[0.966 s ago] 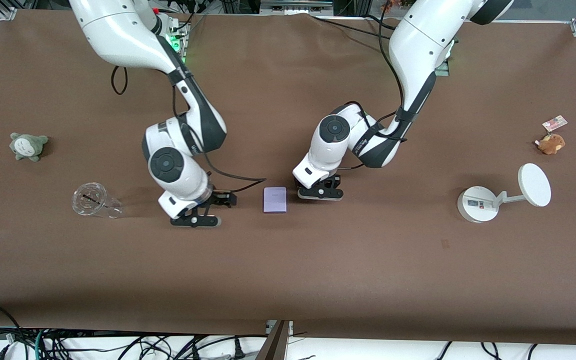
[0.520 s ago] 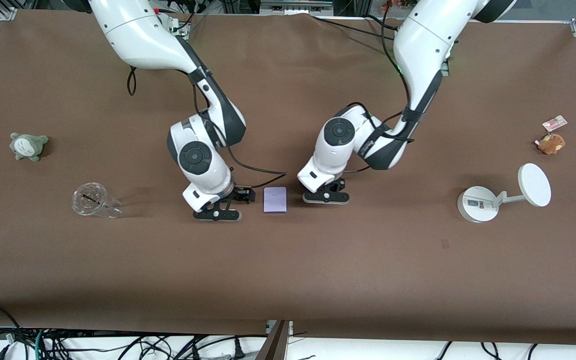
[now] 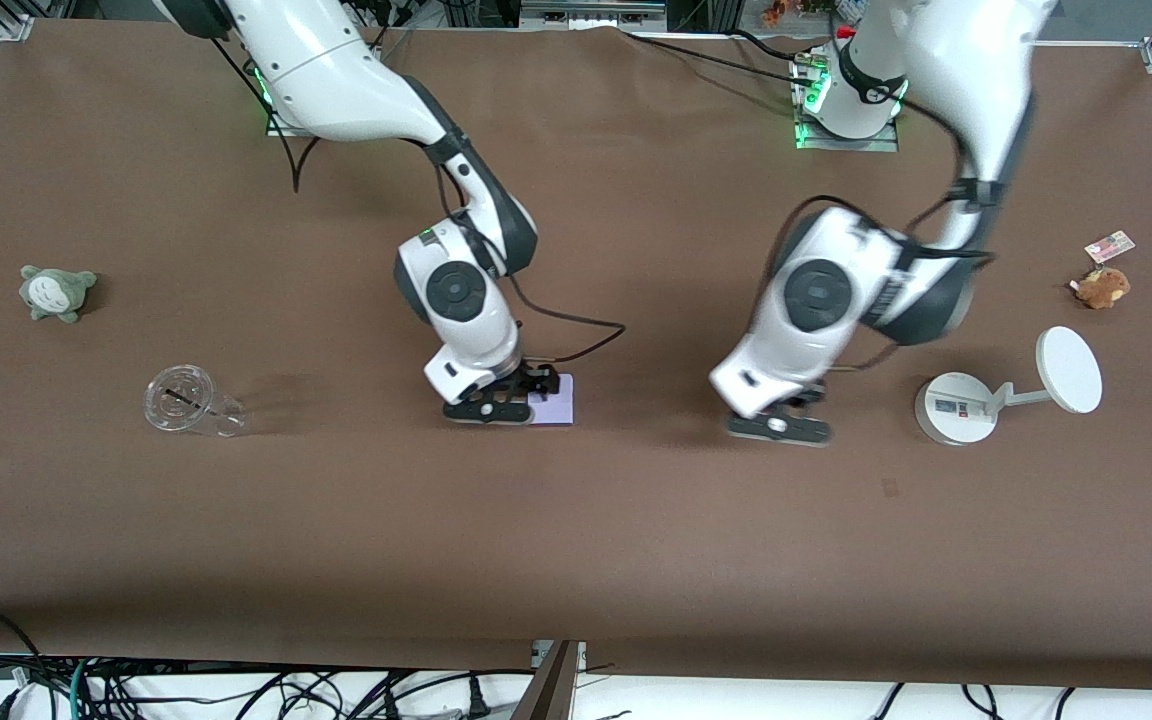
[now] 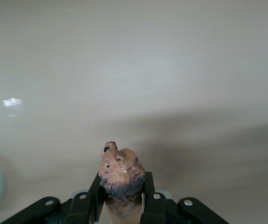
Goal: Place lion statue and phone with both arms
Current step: 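Grasp the lion figurine with the left gripper while the right gripper grasps the phone, then carry the lion to the lamp base while the right gripper carries the phone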
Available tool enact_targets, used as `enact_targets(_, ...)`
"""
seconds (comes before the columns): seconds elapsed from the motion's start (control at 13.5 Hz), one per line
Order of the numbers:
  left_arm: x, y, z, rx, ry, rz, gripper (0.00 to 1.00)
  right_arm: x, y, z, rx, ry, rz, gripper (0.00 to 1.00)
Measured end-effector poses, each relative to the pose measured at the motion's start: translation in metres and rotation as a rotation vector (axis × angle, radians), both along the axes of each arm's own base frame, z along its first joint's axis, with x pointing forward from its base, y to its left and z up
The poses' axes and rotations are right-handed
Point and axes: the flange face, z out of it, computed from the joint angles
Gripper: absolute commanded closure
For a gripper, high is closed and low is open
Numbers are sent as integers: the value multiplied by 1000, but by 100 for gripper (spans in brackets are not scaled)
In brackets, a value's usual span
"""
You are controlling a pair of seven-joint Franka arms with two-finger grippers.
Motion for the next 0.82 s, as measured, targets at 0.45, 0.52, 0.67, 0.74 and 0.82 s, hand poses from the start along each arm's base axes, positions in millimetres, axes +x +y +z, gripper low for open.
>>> enact_targets(0.45, 16, 141, -22, 13, 86, 19, 85, -9, 29, -8, 9, -8, 9, 0)
enact_targets(0.52, 14, 149, -30, 14, 102, 30, 84, -10, 30, -8, 8, -9, 11, 0)
enact_targets(0.67, 11, 161, -44, 12, 123, 47, 83, -11, 31, -9, 7, -9, 14, 0)
enact_targets(0.74, 9, 166, -53, 8, 125, 53, 83, -11, 31, -11, 8, -10, 15, 0)
enact_targets(0.82, 6, 170, -64, 0, 115, 55, 83, -11, 31, -14, 10, -13, 15, 0)
